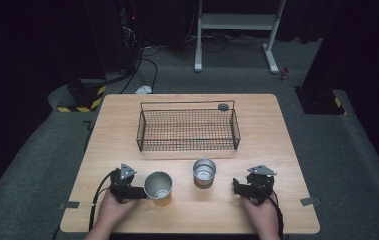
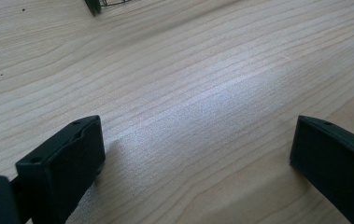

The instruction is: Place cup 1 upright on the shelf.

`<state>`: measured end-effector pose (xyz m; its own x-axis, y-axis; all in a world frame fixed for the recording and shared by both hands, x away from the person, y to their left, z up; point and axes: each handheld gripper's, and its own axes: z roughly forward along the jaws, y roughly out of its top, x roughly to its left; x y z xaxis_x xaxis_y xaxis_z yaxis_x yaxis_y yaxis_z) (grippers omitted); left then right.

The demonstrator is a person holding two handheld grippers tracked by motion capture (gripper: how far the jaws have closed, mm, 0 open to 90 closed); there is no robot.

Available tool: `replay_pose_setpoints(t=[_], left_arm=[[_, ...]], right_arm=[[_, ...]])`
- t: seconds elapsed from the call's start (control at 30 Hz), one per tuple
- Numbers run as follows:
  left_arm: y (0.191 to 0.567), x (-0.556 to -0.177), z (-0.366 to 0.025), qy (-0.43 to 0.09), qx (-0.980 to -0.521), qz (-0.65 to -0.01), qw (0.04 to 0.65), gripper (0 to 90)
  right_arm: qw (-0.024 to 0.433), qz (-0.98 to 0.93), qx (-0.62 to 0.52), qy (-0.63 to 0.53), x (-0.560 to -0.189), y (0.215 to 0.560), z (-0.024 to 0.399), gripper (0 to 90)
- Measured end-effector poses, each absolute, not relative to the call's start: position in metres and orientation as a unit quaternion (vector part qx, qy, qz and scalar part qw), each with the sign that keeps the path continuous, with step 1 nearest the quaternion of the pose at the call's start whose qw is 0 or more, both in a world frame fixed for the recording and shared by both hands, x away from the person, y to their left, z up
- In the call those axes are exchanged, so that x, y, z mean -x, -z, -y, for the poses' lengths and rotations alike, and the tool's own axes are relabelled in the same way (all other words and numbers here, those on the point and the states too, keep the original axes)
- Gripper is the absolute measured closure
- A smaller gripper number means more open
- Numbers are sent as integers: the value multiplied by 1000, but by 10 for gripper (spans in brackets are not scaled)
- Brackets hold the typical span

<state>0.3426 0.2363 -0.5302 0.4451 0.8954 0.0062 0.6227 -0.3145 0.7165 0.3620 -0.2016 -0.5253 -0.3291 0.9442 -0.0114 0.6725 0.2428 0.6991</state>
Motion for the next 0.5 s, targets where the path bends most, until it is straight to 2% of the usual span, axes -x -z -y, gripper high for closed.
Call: replay_pose_setpoints(t=[0.5], left_arm=[[530, -344, -236, -204, -786, -485, 325, 2]], right_arm=[[223, -757, -533, -305, -362, 525, 202, 89]])
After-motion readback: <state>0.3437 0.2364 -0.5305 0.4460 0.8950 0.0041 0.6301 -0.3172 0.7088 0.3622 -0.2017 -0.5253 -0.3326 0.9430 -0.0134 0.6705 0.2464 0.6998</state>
